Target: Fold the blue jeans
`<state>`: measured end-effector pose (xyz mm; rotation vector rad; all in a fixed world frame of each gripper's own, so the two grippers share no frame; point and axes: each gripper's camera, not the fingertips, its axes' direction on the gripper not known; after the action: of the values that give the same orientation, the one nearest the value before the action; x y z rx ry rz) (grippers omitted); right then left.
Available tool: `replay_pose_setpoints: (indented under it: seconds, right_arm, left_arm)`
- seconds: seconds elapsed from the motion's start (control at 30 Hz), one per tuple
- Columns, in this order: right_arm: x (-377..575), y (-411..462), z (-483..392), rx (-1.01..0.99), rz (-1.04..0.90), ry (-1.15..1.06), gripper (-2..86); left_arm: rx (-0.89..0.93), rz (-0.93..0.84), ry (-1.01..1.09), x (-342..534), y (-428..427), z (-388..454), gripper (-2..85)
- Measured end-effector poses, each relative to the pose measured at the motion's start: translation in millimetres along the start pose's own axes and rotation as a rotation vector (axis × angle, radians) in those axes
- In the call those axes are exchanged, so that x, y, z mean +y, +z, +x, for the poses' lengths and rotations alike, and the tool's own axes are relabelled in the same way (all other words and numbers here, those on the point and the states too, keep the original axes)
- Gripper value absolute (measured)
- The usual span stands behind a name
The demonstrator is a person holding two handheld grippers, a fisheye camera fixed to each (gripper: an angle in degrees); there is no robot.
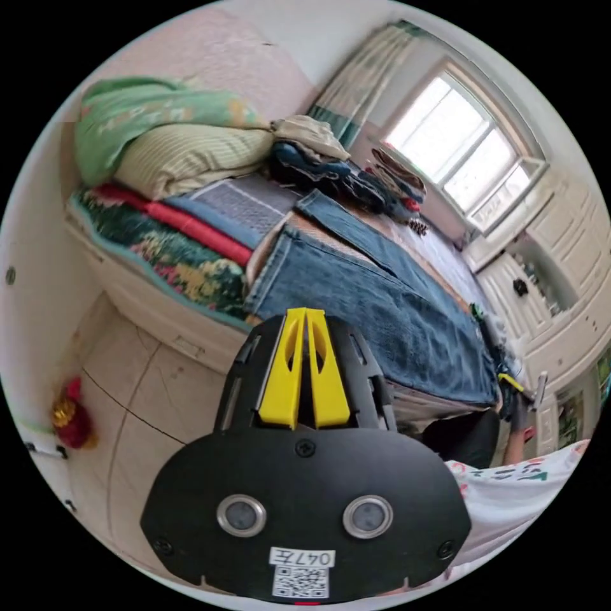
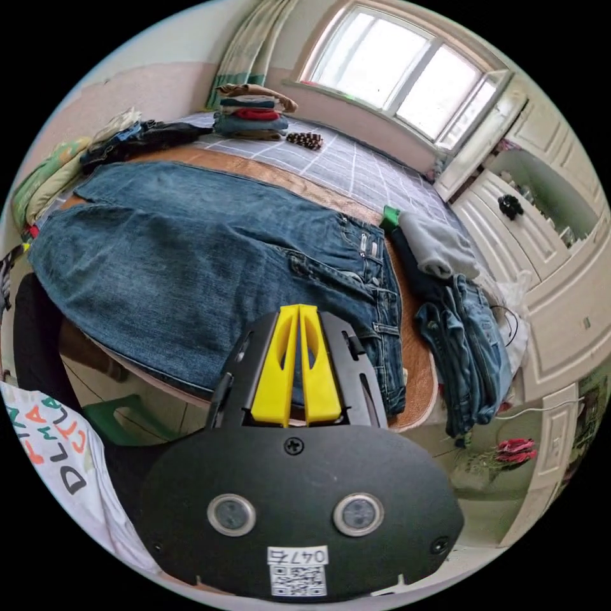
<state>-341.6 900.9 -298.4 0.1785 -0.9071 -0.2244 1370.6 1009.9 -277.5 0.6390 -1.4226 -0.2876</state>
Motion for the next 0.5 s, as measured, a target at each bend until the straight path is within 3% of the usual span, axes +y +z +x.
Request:
replay_pose_setpoints:
  seconds: [0.17, 0.3, 0.37, 0.5]
  right_arm:
    - [-15, 27, -57, 0.078, -0.057, -0.078, -0.6]
    - [4, 83, -44, 0.191, -0.235, -0.039, -0.7]
    - [13, 101, -24, 0.127, -0.319, 0.016, -0.8]
    - [-10, 60, -50, -0.131, 0.004, -0.054, -0.8]
  left_arm:
    - [-0.236, -0.146, 0.121, -50, 62, 37, -1.0]
    - [-0.194, -0.153, 0.117, -72, 62, 41, -1.0]
    - [-0.225, -0.132, 0.101, -81, 51, 53, -1.0]
    - [-0.201, -0.003, 0.288, -102, 25, 134, -1.0]
